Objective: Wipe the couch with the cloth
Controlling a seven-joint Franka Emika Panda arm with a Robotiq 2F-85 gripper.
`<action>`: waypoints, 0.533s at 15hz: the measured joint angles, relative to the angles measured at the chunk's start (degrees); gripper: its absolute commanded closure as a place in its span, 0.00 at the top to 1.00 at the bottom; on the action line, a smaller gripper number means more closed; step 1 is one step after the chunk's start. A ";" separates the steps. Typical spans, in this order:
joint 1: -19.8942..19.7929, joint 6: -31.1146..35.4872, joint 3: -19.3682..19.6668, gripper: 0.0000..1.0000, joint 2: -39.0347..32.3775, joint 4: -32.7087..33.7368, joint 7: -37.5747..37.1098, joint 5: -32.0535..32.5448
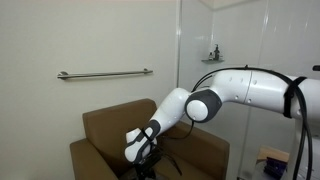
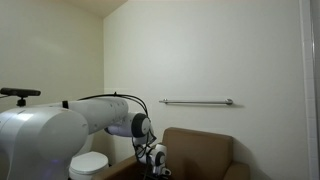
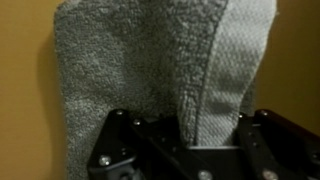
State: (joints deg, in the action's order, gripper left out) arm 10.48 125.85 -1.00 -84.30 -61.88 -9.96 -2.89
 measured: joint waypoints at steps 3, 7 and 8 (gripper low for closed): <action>-2.66 -1.65 2.19 0.03 -0.08 -0.72 0.00 0.00; -8.34 -3.78 4.96 0.04 -0.03 -2.09 -0.02 -0.01; -9.68 -4.38 5.44 0.04 -0.03 -2.28 -0.02 -0.01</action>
State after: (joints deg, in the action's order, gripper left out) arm 0.80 121.47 4.44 -84.33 -64.17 -9.97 -2.90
